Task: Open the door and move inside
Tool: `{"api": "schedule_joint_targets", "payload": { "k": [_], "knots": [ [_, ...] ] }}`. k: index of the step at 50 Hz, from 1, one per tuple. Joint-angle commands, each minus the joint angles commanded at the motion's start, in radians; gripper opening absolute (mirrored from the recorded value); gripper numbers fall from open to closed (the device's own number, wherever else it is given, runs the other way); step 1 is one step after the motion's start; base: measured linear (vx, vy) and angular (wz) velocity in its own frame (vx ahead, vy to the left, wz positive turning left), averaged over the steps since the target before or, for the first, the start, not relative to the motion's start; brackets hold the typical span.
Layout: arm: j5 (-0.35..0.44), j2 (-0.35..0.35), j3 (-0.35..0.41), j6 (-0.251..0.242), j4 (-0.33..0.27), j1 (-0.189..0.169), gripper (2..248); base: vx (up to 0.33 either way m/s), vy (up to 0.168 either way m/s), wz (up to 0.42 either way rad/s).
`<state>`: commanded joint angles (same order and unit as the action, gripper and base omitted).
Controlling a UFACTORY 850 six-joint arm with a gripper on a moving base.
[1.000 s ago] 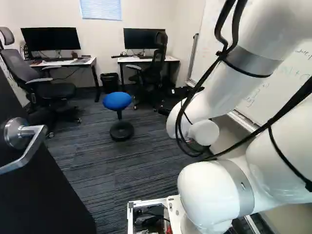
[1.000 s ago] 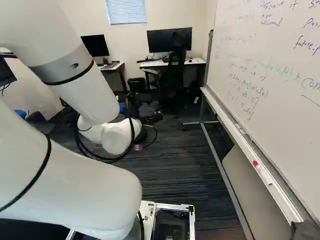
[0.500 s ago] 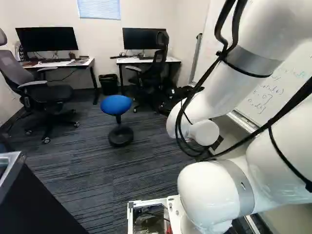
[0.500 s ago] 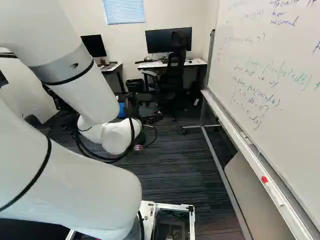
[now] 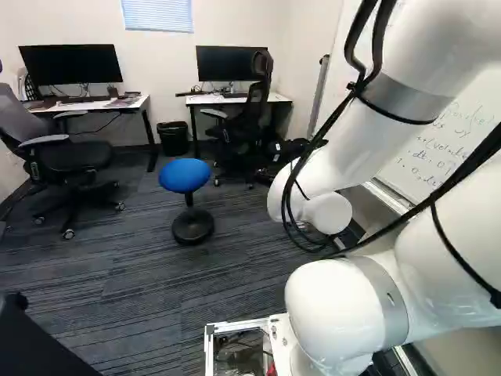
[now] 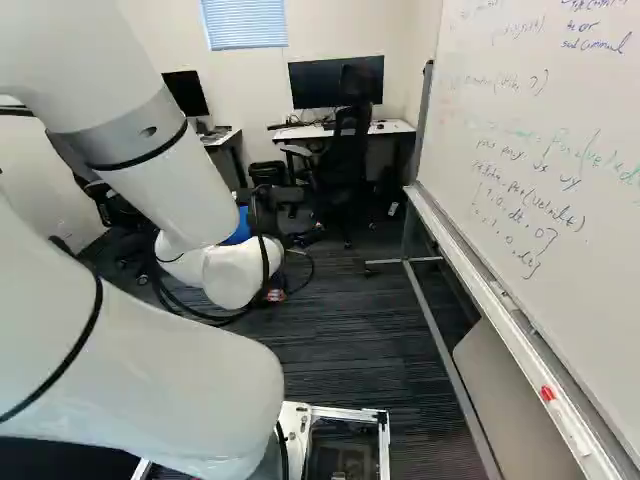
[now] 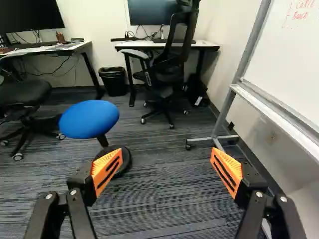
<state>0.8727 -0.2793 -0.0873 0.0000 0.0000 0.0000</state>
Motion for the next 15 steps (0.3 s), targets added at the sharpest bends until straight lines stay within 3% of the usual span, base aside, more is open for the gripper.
{"api": "schedule_joint_targets", "payload": {
  "k": [15],
  "knots": [
    [0.000,0.000,0.000,0.000,0.000,0.000,247,-0.010,-0.001,0.001]
  ]
}}
